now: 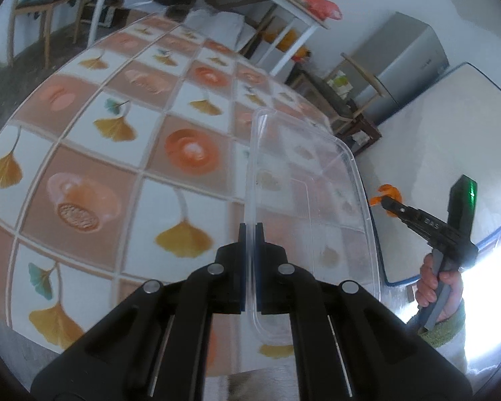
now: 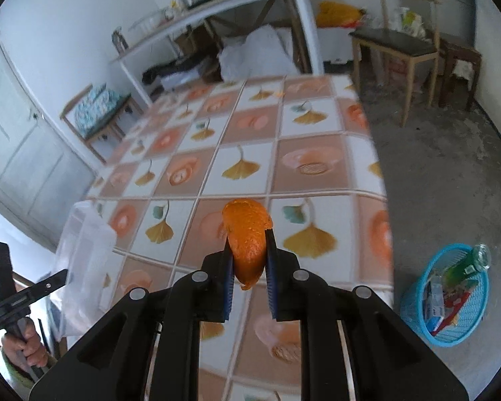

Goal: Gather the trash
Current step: 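Carry the clear box and orange peel over the blue wastebasket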

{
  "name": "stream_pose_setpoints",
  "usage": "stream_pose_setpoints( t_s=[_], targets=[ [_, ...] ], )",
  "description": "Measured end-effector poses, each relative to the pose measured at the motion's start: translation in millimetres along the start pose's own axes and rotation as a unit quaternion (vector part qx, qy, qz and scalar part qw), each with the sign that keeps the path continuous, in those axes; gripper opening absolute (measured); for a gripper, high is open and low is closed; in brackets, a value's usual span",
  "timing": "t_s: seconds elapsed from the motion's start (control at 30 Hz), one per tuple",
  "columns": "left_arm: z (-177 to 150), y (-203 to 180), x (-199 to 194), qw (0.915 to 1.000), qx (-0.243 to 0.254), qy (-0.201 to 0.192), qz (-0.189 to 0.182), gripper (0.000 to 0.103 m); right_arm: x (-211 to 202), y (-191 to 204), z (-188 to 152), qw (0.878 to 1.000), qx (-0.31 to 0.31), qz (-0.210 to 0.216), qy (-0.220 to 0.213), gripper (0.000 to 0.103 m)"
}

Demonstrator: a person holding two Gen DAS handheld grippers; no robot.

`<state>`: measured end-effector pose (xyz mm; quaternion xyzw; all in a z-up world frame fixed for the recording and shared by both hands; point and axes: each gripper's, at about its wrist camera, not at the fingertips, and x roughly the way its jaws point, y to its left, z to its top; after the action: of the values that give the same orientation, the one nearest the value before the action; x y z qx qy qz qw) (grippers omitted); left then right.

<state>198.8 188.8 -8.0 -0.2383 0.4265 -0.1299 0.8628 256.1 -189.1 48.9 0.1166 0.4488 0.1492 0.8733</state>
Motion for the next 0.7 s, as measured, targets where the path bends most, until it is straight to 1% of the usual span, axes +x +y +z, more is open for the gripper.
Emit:
stream_pose_setpoints(
  t_s=[0.1,0.2,0.27,0.4,0.5,0.53,0.6,0.67,0.7],
  targets=[
    [2,-26,1,0.9996,0.022,0.001,-0.015,0.002,-36,-20,-7,0.999,0.017,-0.016,-0.024,0.016],
    [3,-57,6,0.9982,0.05,0.005,-0.033,0.002,-80,-51,-19,0.997,0.047,-0.039,-0.052,0.016],
    [1,-78,13,0.9965,0.069,0.012,-0.045,0.002,-111,-78,-32,0.993,0.074,-0.063,-0.073,0.016],
    [-8,-134,36,0.99,0.115,0.037,-0.073,0.002,-148,-127,-62,0.983,0.128,-0.098,-0.089,0.016],
    [-19,-174,56,0.9826,0.154,0.057,-0.087,0.002,-163,-163,-90,0.974,0.175,-0.114,-0.09,0.016],
    [-24,-192,66,0.9787,0.167,0.071,-0.095,0.002,-165,-178,-104,0.97,0.194,-0.12,-0.088,0.016],
    [-32,-215,81,0.9738,0.178,0.092,-0.107,0.002,-165,-195,-121,0.965,0.218,-0.123,-0.084,0.016],
    [-40,-242,101,0.967,0.19,0.12,-0.12,0.002,-159,-217,-142,0.957,0.251,-0.124,-0.077,0.016],
    [-43,-253,109,0.9646,0.195,0.131,-0.121,0.002,-155,-223,-148,0.955,0.26,-0.123,-0.074,0.016]
  ],
)
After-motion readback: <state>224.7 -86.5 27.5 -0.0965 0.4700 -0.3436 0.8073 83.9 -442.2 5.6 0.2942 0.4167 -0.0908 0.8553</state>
